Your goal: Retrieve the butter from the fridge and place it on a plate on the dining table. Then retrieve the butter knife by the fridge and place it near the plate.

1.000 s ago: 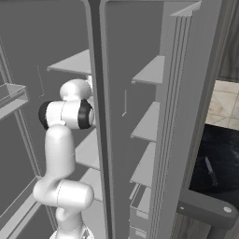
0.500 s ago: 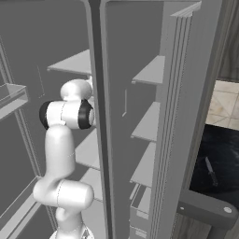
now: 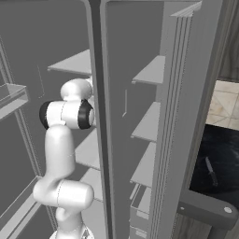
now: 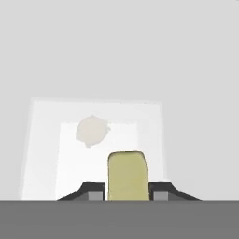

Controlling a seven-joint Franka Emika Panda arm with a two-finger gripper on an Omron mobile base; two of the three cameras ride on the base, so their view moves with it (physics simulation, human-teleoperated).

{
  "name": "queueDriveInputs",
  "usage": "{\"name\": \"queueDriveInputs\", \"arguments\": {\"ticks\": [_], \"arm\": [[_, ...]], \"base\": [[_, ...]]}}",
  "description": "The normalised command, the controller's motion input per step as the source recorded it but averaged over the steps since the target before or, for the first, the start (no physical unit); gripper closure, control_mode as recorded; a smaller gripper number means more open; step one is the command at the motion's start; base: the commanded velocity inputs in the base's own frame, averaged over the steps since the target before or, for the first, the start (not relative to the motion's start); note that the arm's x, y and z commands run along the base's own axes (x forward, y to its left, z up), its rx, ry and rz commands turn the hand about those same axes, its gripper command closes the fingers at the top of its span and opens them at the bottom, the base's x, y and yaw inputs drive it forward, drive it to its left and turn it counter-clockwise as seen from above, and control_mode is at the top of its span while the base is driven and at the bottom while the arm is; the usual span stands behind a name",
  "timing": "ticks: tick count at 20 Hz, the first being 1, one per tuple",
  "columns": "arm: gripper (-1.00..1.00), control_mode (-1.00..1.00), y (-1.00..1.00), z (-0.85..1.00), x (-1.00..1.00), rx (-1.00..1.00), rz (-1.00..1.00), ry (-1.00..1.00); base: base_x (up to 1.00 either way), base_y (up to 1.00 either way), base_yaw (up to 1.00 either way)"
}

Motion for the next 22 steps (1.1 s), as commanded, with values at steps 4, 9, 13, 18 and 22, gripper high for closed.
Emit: {"name": "queueDriveInputs", "arguments": {"ticks": [4,9,13,18,22], "arm": [[1.0,-1.0,0.16,0.0,-0.19,0.01,0.0,-0.18],[1.0,-1.0,0.15,-0.01,-0.1,0.0,0.0,-0.4],[1.0,-1.0,0.13,0.0,-0.01,0.0,0.0,-0.39],[1.0,-1.0,0.15,-0.04,-0.21,0.0,0.0,-0.25],[1.0,-1.0,0.06,-0.16,-0.55,0.0,0.0,-0.04]], "base": [[0.0,0.0,0.0],[0.0,0.0,0.0],[0.0,0.0,0.0],[0.0,0.0,0.0],[0.0,0.0,0.0]]}}
